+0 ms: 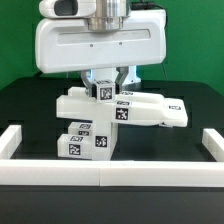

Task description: Assemble chair

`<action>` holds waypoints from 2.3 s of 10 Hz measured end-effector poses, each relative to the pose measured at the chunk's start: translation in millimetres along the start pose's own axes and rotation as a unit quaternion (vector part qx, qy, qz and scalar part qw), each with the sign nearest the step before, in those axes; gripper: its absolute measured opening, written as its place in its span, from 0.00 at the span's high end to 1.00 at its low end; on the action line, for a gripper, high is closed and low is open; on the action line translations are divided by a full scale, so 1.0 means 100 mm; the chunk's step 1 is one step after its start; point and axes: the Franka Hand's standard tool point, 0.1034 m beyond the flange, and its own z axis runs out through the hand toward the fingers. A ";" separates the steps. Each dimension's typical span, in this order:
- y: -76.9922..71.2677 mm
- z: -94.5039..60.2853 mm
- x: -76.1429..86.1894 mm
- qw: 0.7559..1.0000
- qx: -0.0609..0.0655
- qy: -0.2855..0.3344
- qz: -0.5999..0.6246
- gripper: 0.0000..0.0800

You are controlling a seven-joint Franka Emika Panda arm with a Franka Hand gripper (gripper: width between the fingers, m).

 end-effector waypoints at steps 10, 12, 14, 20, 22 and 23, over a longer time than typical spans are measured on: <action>0.01 0.00 0.00 0.925 0.000 0.001 0.381 0.66; 0.00 0.01 0.00 0.891 0.000 0.001 0.453 0.66; -0.01 0.01 0.01 0.867 0.001 0.001 0.498 0.66; -0.03 0.01 0.02 0.767 0.006 0.000 0.641 0.66; -0.04 0.01 0.02 0.762 0.006 0.000 0.647 0.66; -0.05 0.01 0.02 0.766 0.006 0.000 0.643 0.44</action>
Offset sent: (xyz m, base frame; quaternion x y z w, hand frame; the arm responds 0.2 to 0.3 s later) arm -0.0026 -0.0018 -0.0057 0.0122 -0.0169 0.2416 0.9702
